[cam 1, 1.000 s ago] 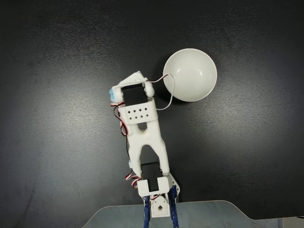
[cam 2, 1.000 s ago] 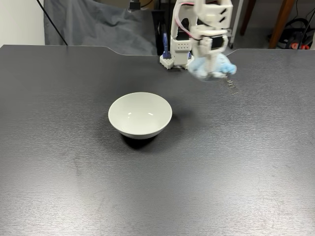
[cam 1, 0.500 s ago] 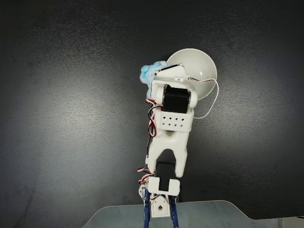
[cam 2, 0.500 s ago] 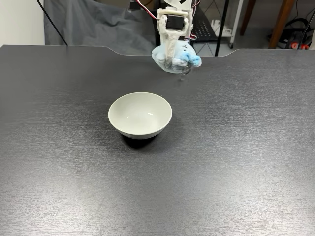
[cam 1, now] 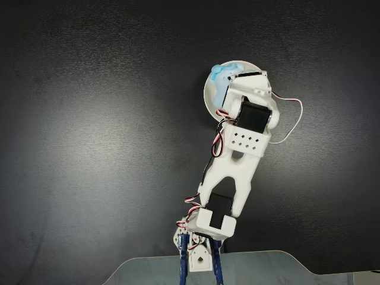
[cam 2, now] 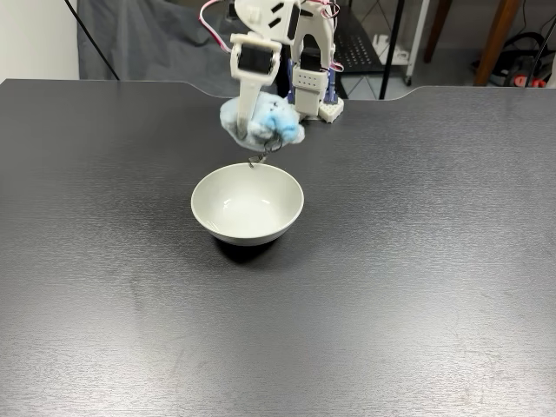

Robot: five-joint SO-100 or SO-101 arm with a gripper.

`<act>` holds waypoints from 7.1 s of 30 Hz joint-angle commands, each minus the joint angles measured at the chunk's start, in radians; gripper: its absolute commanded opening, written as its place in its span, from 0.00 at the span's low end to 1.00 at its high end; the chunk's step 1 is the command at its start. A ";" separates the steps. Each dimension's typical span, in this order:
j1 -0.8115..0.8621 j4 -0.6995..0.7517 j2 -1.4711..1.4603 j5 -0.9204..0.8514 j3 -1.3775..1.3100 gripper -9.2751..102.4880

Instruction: Grasp a skyblue doll and put it in the white bowl.

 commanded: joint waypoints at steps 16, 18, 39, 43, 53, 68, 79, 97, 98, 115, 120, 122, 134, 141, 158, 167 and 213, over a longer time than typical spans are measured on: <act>0.037 -0.215 -0.158 -0.002 -0.080 0.07; 0.037 -0.215 -0.160 -0.002 -0.069 0.07; 0.060 -0.199 -0.247 -0.005 -0.061 0.10; 0.052 -0.198 -0.247 -0.005 -0.058 0.20; 0.060 -0.198 -0.247 -0.003 -0.058 0.60; 0.051 -0.210 -0.077 0.011 -0.232 0.61; -0.037 -0.150 0.327 0.012 -0.342 0.60; -0.408 0.195 0.865 0.000 -0.304 0.16; -0.408 0.195 0.908 0.000 -0.281 0.16; -0.416 0.178 1.471 0.364 0.572 0.07; -0.417 0.169 1.585 0.546 1.023 0.07; -0.410 0.107 1.683 0.563 1.152 0.07; -0.410 -0.287 2.028 0.558 1.844 0.07; -0.407 -0.284 2.057 0.558 2.037 0.07; -0.407 -0.262 2.059 0.557 2.102 0.08; -0.407 -0.262 2.059 0.557 2.102 0.08; -0.407 -0.262 2.059 0.557 2.102 0.08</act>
